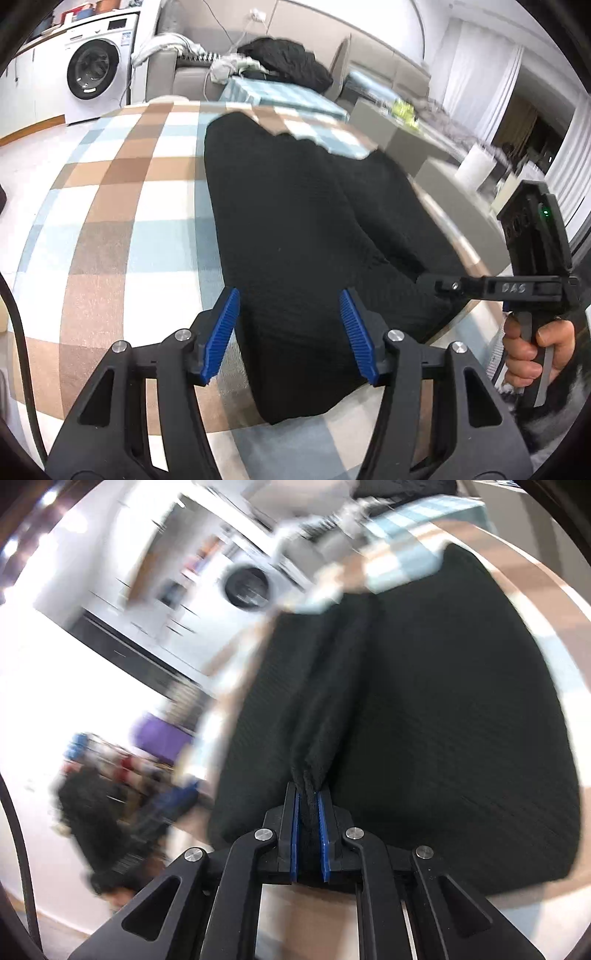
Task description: Fold small clothes
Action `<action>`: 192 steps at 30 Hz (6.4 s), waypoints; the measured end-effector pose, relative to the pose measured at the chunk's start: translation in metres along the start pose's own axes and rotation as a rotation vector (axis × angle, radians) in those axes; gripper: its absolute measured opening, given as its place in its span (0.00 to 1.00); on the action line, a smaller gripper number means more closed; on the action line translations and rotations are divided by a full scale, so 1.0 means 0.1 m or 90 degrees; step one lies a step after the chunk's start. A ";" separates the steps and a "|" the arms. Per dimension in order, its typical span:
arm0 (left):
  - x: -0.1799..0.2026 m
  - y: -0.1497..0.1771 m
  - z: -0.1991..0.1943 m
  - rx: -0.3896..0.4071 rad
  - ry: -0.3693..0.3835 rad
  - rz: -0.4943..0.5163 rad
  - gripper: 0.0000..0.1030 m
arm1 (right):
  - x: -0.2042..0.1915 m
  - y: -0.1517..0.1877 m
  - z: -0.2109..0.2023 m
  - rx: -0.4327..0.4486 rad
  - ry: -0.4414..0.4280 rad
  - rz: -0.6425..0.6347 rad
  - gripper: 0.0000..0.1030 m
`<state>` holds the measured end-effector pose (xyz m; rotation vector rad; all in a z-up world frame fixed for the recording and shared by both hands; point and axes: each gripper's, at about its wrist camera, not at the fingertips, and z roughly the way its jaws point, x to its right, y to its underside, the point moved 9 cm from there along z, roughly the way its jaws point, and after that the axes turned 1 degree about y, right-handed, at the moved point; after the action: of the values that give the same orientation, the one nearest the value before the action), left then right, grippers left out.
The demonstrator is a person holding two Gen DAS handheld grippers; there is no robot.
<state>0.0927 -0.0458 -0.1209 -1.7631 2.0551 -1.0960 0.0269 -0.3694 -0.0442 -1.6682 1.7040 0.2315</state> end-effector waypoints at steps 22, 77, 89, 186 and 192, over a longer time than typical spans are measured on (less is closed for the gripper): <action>0.14 0.00 -0.09 0.021 -0.004 0.034 0.57 | -0.09 0.34 0.08 -0.053 0.003 -0.015 0.12; 0.17 0.28 0.18 -0.076 0.018 0.067 0.69 | -0.45 0.50 0.17 -0.053 -0.014 -0.146 0.25; 0.15 0.33 0.19 -0.087 0.017 0.069 0.69 | -0.53 0.42 0.30 -0.069 0.005 -0.195 0.18; 0.00 0.08 0.37 -0.078 -0.003 0.010 0.69 | 0.11 0.07 0.12 0.005 -0.078 0.004 0.42; 0.04 0.06 0.34 -0.072 0.000 0.017 0.69 | -0.09 0.14 0.04 0.011 -0.039 -0.071 0.10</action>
<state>0.1075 -0.0626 -0.1468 -1.7813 2.1743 -0.9902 0.0150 -0.3580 -0.0472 -1.7207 1.5586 0.2125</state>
